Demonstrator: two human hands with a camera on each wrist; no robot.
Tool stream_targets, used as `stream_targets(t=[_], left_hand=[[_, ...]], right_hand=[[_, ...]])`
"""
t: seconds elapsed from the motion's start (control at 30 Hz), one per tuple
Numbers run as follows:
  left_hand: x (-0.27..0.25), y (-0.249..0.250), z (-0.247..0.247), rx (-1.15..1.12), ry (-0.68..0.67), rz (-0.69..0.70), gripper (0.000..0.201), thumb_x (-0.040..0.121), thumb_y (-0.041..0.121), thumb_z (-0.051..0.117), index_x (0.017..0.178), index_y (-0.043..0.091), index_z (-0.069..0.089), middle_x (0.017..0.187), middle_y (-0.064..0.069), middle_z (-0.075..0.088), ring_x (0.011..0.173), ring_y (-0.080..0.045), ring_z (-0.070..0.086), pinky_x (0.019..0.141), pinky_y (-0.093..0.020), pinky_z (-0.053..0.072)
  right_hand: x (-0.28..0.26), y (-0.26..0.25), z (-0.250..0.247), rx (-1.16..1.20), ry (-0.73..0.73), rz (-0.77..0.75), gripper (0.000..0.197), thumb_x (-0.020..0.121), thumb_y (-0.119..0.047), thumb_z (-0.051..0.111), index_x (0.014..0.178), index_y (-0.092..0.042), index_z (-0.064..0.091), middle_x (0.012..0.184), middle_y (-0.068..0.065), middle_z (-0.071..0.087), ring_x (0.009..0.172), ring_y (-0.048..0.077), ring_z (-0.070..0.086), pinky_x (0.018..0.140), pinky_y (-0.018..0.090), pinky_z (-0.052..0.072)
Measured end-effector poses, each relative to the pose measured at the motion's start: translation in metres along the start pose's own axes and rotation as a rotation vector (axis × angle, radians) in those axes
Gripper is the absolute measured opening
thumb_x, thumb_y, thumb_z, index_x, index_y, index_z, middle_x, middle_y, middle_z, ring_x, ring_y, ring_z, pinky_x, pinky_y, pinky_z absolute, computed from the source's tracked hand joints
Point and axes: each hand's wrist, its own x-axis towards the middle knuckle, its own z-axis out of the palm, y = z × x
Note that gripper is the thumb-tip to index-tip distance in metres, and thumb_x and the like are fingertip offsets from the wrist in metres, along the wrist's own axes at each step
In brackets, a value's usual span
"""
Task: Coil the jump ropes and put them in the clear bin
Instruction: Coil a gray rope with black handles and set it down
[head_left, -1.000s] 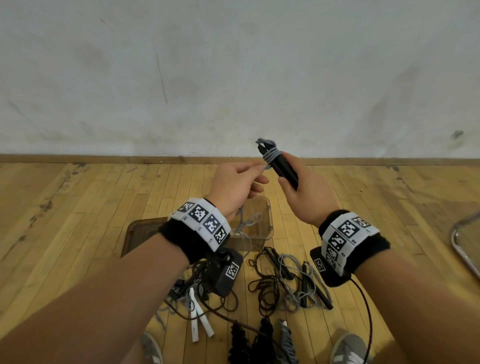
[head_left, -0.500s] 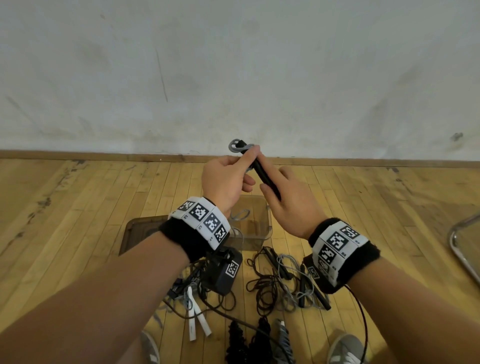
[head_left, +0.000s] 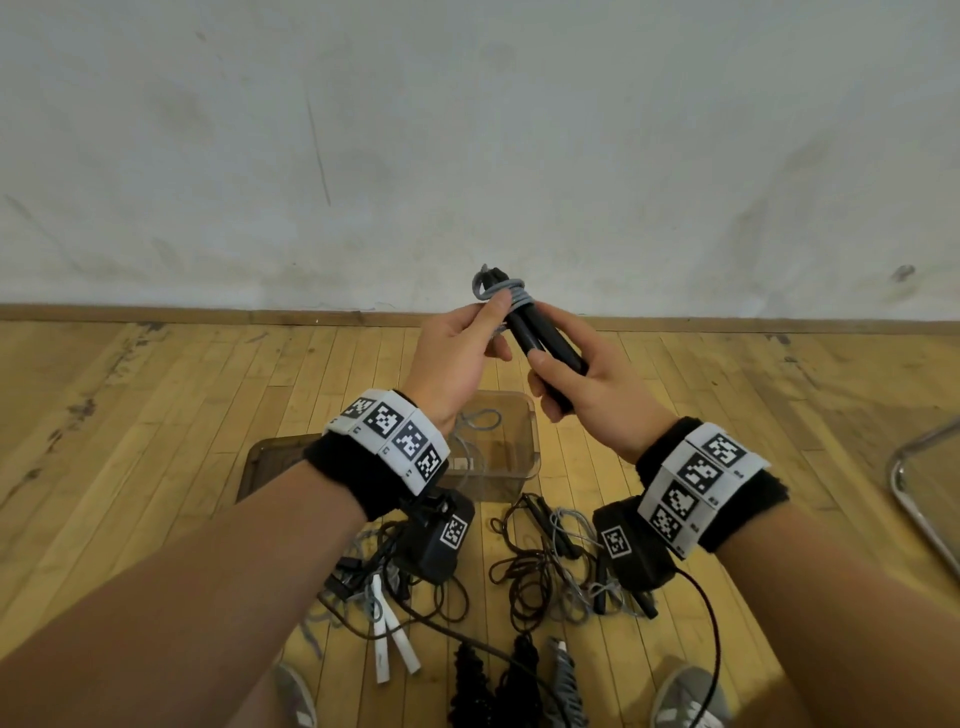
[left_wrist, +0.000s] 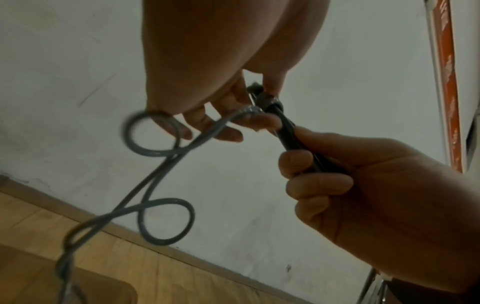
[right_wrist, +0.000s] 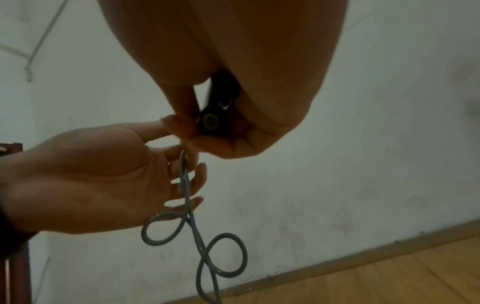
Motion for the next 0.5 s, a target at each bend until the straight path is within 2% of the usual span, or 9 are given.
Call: stream_targets(t=[0.03, 0.1, 0.17, 0.23, 0.37, 0.5], left_hand=[[0.0, 0.001, -0.001, 0.046, -0.02, 0.004, 0.031, 0.104, 0.039, 0.055, 0.098, 0.018, 0.076, 0.067, 0.002, 0.067, 0.06, -0.002, 0.06, 0.064, -0.013, 0.048], [0.001, 0.0, -0.003, 0.201, -0.072, 0.02, 0.026, 0.105, 0.039, 0.055, 0.107, 0.023, 0.075, 0.073, 0.006, 0.073, 0.067, -0.004, 0.063, 0.071, -0.021, 0.051], [0.0, -0.003, -0.004, 0.302, -0.114, 0.036, 0.022, 0.104, 0.033, 0.058, 0.116, 0.023, 0.074, 0.073, 0.007, 0.07, 0.06, -0.007, 0.06, 0.067, -0.027, 0.051], [-0.002, -0.005, -0.004, 0.294, -0.109, 0.027, 0.021, 0.102, 0.028, 0.063, 0.119, 0.021, 0.074, 0.07, 0.008, 0.068, 0.054, -0.009, 0.056, 0.059, -0.028, 0.05], [-0.003, -0.002, -0.005, 0.181, -0.065, -0.008, 0.015, 0.099, 0.021, 0.067, 0.11, 0.017, 0.077, 0.071, 0.005, 0.071, 0.05, -0.01, 0.051, 0.049, -0.023, 0.043], [-0.007, 0.002, 0.001, 0.057, -0.037, -0.069, 0.013, 0.098, 0.022, 0.068, 0.1, 0.016, 0.079, 0.074, 0.002, 0.073, 0.05, -0.008, 0.05, 0.046, -0.018, 0.04]], right_hand=[[0.002, 0.001, -0.003, -0.041, 0.027, -0.019, 0.048, 0.104, -0.014, 0.056, 0.146, -0.034, 0.044, 0.073, 0.003, 0.062, 0.056, 0.014, 0.057, 0.055, 0.026, 0.049], [0.003, 0.002, -0.007, -0.137, 0.075, -0.04, 0.051, 0.103, -0.014, 0.057, 0.148, -0.033, 0.043, 0.075, 0.002, 0.061, 0.056, 0.01, 0.056, 0.054, 0.025, 0.049], [0.004, 0.006, -0.011, -0.224, 0.114, -0.06, 0.054, 0.103, -0.017, 0.058, 0.151, -0.033, 0.041, 0.077, -0.001, 0.062, 0.057, 0.008, 0.057, 0.056, 0.026, 0.05], [0.005, 0.01, -0.014, -0.31, 0.151, -0.077, 0.056, 0.102, -0.019, 0.058, 0.153, -0.036, 0.039, 0.079, -0.006, 0.062, 0.059, 0.007, 0.058, 0.058, 0.029, 0.052], [0.006, 0.013, -0.02, -0.496, 0.211, -0.092, 0.058, 0.103, -0.024, 0.056, 0.154, -0.037, 0.034, 0.092, -0.012, 0.062, 0.065, 0.006, 0.059, 0.06, 0.026, 0.048], [0.005, 0.016, -0.015, -0.677, 0.23, -0.064, 0.058, 0.104, -0.029, 0.053, 0.157, -0.032, 0.03, 0.098, -0.008, 0.063, 0.07, 0.001, 0.056, 0.058, 0.02, 0.04]])
